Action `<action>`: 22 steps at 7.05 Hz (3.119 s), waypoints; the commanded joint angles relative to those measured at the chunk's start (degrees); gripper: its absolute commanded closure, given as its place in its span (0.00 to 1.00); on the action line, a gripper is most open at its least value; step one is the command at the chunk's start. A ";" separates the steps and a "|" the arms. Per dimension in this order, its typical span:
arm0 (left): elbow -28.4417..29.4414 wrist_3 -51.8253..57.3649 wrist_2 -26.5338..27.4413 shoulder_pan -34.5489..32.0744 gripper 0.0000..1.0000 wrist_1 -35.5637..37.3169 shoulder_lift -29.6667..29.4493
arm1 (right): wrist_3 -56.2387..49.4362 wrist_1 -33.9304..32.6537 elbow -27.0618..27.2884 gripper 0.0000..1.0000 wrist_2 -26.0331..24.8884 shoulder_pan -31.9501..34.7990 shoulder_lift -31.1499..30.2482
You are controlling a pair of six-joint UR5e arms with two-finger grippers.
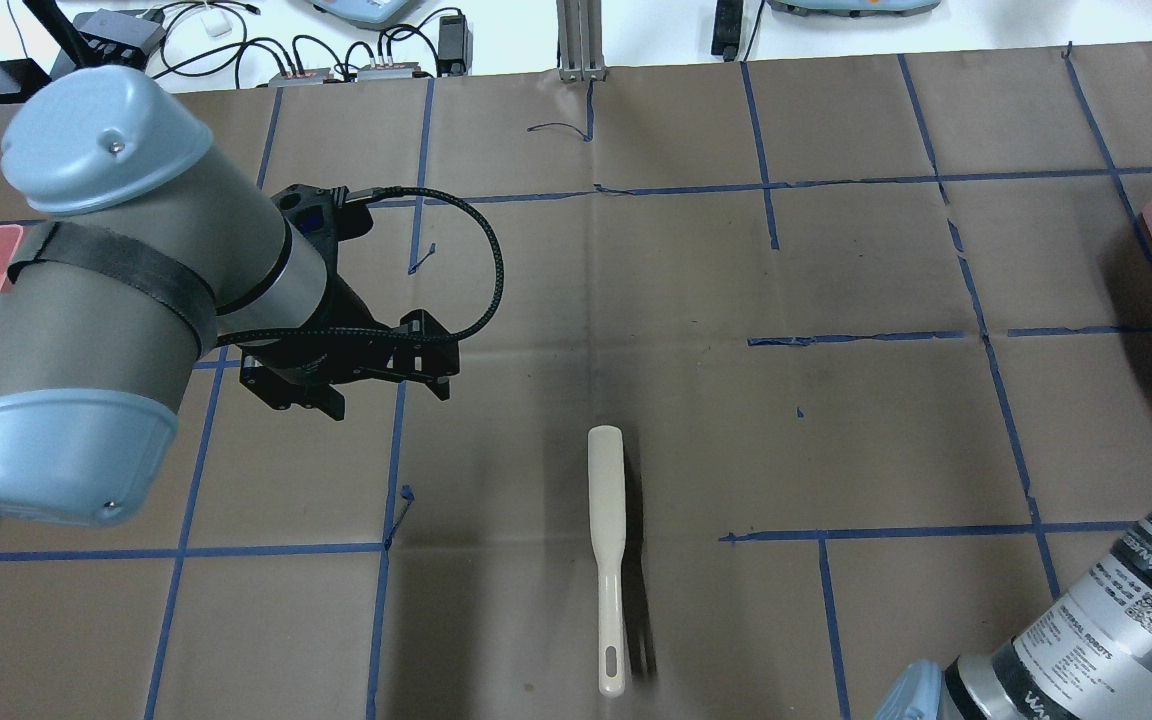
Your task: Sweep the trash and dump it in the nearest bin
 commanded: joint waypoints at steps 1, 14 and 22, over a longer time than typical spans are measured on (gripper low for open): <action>0.00 -1.01 -0.14 0.06 0.00 0.00 0.00 | -0.07 0.48 -0.17 0.67 0.07 0.09 -0.54; 0.00 -0.84 0.13 -0.03 0.00 0.26 0.00 | -0.78 -23.23 34.60 0.66 -1.16 1.94 -18.63; 0.09 -0.75 0.13 -0.03 0.00 0.26 0.09 | 4.81 -17.79 51.37 0.69 17.62 2.37 -41.90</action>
